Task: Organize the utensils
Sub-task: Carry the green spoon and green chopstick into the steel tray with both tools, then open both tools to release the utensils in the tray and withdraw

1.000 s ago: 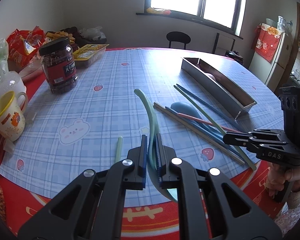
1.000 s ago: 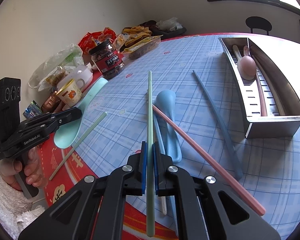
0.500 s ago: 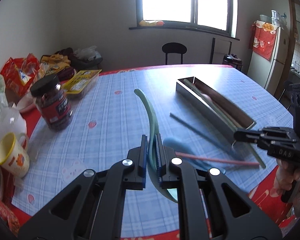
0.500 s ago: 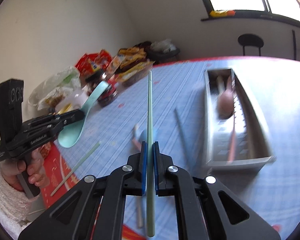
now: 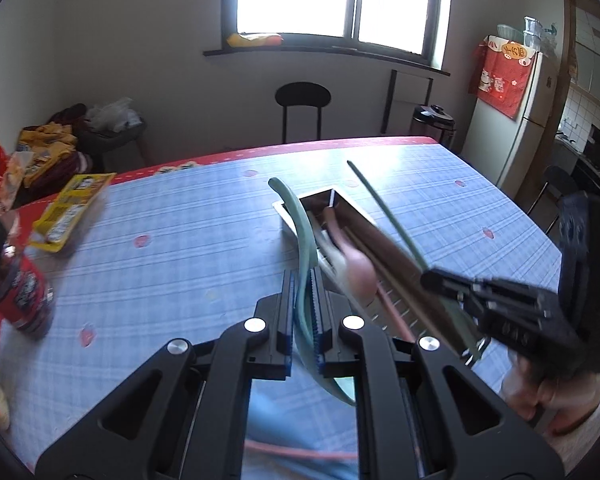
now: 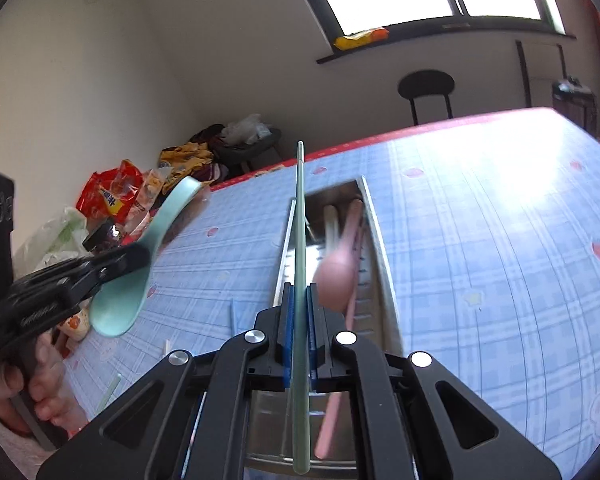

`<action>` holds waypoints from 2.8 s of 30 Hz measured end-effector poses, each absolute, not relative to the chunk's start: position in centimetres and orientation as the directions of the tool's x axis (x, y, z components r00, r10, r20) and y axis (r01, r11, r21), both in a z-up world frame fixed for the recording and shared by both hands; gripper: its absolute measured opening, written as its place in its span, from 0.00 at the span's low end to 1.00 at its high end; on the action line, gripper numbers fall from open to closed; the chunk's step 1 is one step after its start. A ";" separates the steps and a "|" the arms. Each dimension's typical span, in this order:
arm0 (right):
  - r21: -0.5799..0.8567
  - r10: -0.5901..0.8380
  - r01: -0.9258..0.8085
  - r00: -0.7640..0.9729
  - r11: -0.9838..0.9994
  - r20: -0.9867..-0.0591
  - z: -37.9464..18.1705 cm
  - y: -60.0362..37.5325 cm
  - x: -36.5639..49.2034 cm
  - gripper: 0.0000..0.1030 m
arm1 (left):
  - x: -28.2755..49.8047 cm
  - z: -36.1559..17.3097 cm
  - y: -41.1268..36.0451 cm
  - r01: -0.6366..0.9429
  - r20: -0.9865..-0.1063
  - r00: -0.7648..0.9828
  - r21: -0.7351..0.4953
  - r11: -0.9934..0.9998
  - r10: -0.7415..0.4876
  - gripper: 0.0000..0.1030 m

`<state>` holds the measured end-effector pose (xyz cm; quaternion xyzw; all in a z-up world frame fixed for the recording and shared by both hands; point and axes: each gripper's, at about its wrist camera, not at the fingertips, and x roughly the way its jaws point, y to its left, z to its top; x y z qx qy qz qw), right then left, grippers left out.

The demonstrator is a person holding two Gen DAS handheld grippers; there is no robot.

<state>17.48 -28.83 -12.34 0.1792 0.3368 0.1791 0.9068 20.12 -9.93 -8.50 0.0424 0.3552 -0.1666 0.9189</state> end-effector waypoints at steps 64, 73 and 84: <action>0.534 0.313 0.049 0.763 0.844 -0.565 -13.5 -35.4 18.2 0.22 | 32.5 -14.0 -19.8 0.443 -0.836 0.516 0.075 0.893 -0.186 0.36; 0.500 0.345 -0.034 0.764 0.865 -0.546 -13.1 -33.3 18.0 0.38 | 27.5 -8.1 -12.9 0.379 -0.722 0.639 -0.003 0.925 -0.265 0.66; 0.396 0.419 -0.227 0.749 0.890 -0.513 -11.6 -28.2 16.8 0.94 | 14.8 -4.9 0.5 0.243 -0.606 0.766 -0.036 0.969 -0.214 0.94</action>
